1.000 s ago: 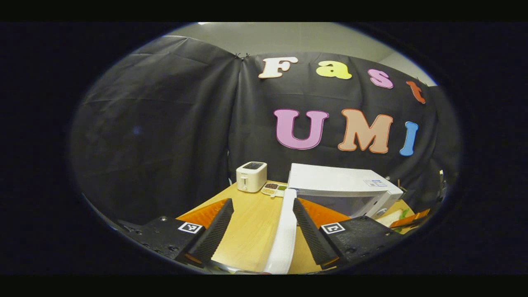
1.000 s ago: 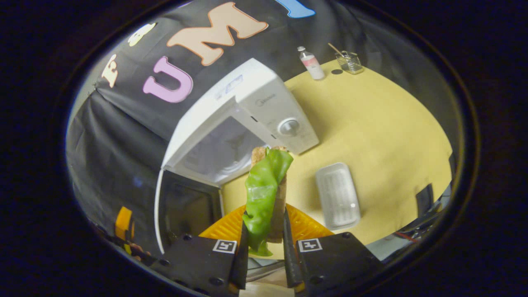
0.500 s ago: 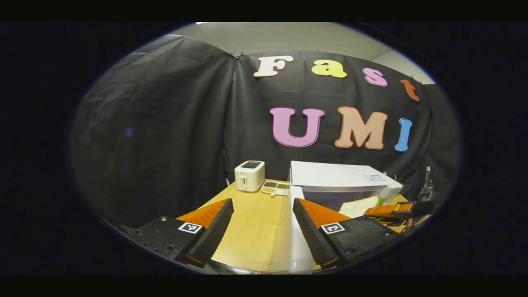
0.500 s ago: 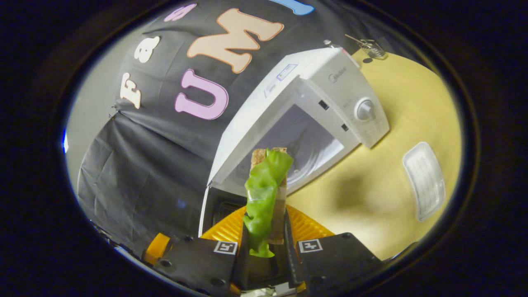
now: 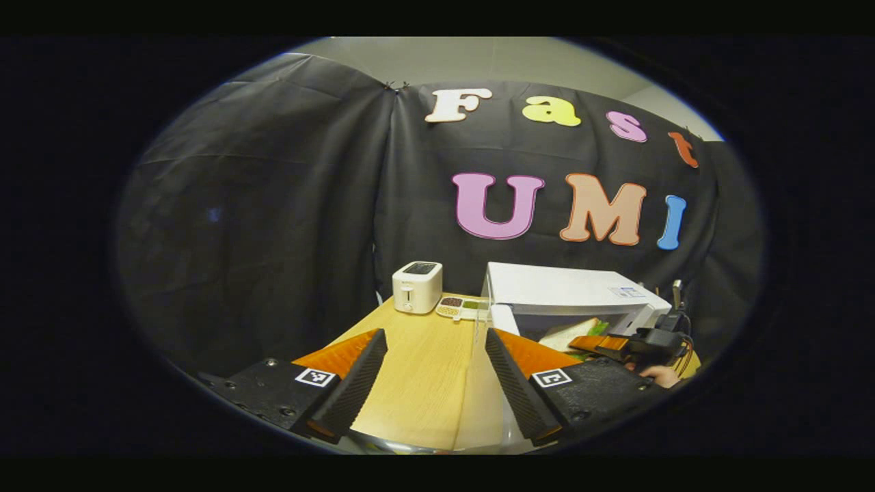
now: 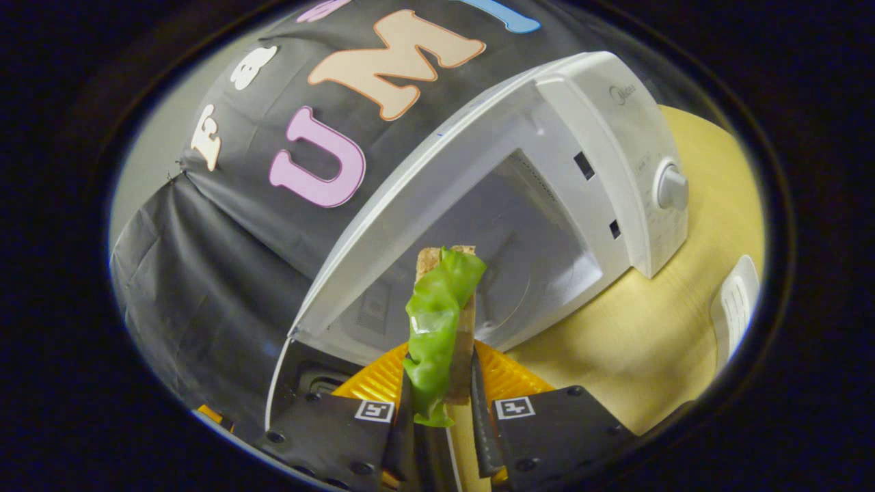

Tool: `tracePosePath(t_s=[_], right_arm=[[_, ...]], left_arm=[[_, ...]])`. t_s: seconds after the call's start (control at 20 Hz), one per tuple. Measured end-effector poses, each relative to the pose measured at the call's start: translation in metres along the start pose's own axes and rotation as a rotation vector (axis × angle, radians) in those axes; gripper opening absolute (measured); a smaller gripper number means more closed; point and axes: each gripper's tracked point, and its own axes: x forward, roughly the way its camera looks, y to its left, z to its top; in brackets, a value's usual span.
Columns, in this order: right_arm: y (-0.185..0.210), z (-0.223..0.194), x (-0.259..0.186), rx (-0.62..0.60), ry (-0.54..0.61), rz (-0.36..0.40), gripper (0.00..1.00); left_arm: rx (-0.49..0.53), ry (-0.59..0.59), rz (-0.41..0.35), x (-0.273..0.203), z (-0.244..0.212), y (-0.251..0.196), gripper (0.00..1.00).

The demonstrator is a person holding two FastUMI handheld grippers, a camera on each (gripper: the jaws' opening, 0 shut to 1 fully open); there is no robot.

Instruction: Open the microwave oven with the left hand, put the food in, and close the microwave oven.

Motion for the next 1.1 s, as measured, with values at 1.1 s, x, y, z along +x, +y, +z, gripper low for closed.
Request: tracePosePath(t_s=[1.1], right_arm=[[-0.062,0.040,0.059,-0.304,-0.113,-0.300,0.61]], left_arm=[[0.022,0.043,0.021,0.011,-0.013,0.017,0.85]])
